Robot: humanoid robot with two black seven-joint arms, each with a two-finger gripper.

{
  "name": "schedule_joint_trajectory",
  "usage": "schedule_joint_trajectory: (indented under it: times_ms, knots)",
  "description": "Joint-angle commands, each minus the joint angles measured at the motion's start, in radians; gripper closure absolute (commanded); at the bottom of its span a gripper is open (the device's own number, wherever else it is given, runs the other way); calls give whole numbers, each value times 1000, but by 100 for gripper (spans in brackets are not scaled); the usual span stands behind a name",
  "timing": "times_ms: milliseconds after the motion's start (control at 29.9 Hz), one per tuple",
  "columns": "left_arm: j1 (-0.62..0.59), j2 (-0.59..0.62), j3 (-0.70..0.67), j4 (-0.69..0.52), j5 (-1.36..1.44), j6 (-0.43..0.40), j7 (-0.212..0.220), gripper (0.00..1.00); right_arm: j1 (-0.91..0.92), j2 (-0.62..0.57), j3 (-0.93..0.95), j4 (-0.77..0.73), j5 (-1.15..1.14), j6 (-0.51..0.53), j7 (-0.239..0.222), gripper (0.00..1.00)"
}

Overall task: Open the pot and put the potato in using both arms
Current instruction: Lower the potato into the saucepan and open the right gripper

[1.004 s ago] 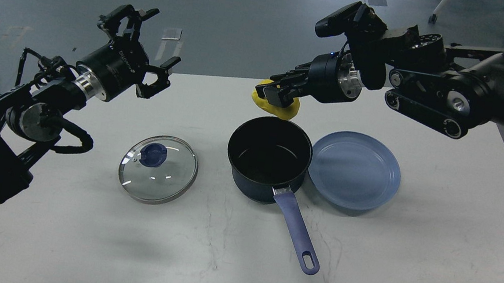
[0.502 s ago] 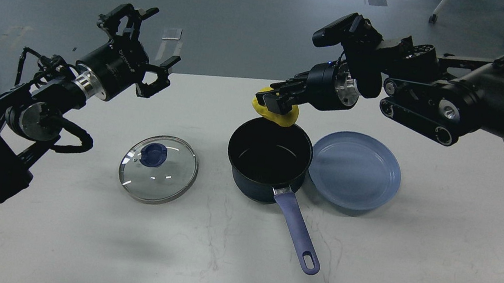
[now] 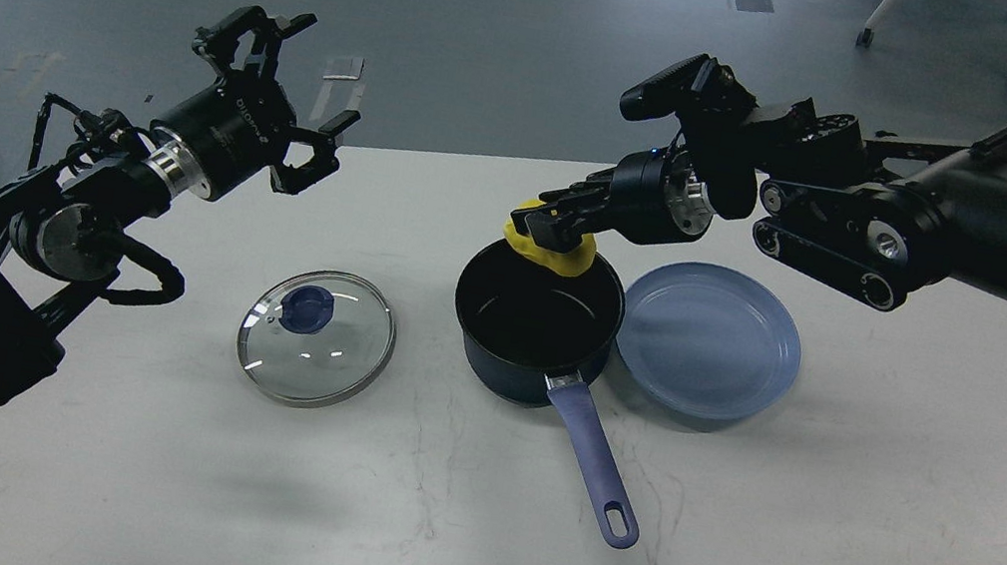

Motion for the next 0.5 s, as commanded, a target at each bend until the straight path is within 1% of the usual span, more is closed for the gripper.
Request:
schedule_joint_trajectory:
  times_ms: [0,234,335,469]
  knots:
    - [-1,0,-3,-3,0,0,-2,2,-17,0,0,8,6,2,-2,0]
    - [1,2,3,-6,0,-5,0,2,-18,-15,3,13,15,3,-3,0]
    - [1,0,1,-6,0,-5,0,2,-11,-35,34,13,27,3,-8,0]
    - [1,-3,-3,-5,-1,-6,-2,2,-8,-78,198,5,252,14,-32,0]
